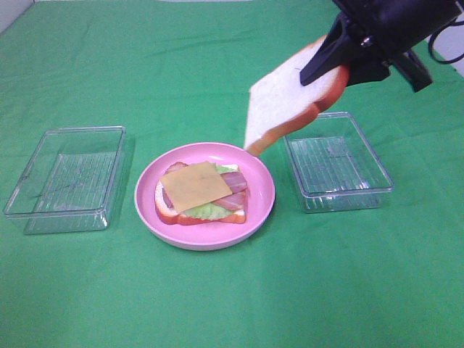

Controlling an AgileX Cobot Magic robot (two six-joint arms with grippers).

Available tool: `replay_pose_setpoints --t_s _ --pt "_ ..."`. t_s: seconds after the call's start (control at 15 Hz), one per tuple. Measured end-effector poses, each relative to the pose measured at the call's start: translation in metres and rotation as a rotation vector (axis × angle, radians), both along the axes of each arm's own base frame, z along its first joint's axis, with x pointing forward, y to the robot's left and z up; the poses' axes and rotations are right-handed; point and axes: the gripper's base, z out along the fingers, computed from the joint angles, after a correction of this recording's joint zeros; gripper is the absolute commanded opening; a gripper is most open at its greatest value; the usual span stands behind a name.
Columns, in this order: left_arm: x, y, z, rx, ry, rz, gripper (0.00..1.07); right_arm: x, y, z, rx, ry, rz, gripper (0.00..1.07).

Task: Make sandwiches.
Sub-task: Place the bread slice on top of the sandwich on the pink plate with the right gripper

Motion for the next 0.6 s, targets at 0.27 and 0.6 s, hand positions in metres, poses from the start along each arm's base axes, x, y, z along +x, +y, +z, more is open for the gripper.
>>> replay_pose_setpoints --t_s 0.27,0.6 --pt "0.000 0.000 0.000 0.000 0.000 0.000 0.98 0.020 0.043 -0.044 0.208 0.010 0.025 0.00" --pt "0.000 0.000 0.000 0.000 0.000 0.000 0.98 0.021 0.083 -0.096 0.202 0.112 0.066 0.00"
